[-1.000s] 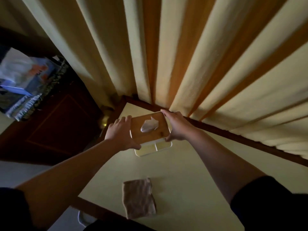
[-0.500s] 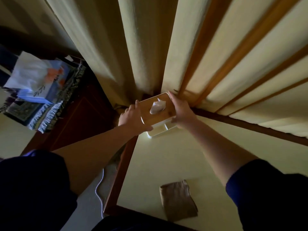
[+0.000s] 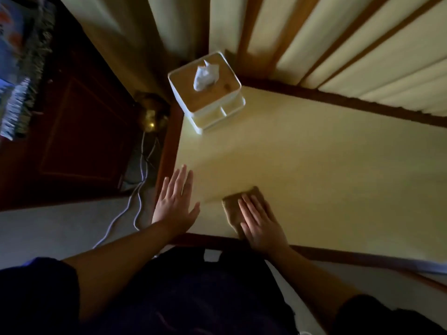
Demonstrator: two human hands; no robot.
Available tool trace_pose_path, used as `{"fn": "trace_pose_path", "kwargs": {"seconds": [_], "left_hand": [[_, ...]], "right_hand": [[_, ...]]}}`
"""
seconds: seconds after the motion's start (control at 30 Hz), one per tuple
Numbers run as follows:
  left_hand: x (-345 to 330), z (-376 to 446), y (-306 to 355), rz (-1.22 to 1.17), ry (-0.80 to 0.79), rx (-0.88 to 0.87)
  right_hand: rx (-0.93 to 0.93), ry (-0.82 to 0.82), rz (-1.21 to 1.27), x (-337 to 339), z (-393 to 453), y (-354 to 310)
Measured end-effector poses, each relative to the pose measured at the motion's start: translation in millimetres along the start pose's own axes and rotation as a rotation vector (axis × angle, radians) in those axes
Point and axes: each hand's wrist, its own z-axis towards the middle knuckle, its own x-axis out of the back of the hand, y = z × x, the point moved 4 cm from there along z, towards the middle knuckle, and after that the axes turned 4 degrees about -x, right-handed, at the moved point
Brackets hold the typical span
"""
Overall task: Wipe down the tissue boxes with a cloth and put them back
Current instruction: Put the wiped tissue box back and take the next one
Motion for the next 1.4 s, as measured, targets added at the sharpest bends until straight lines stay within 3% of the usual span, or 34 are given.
{"fn": "trace_pose_path", "kwargs": {"seconds": [0.33, 0.53, 0.7, 0.87, 0.97, 1.1, 1.2, 1.3, 1.4], "left_hand": [[-40, 3, 24, 0.037, 0.101, 0.041], [-43, 1, 25, 0.083, 0.159, 0.032], [-45, 2, 24, 0.101, 0.174, 0.045], [-44, 1, 25, 0.099, 0.203, 0.04], [-44, 1, 26, 0.096, 0.206, 0.044], [-43, 1, 26, 0.078, 0.225, 0.029], [-43, 0, 27, 0.076, 0.214, 0.028], [-43, 1, 27, 0.094, 0.18, 0.043], [-42, 1, 27, 0.11, 0.156, 0.05]], "right_hand": [[-0.24, -0.08, 0.066, 0, 17, 2], [-0.54, -0.008, 0.1, 21, 52, 94], [-0.865, 0.051, 0.103, 34, -13, 195], [-1.195, 0.155, 0.202, 24, -64, 188], [-1.062, 0.152, 0.179, 14, -37, 115], [-0.473, 0.018, 0.134, -8, -4, -18], [-0.231, -0.035, 0.111, -14, -12, -50], [-0.327, 0.02, 0.116, -11, -28, -6], [-0.708, 0.034, 0.08, -4, -65, 86]]}}
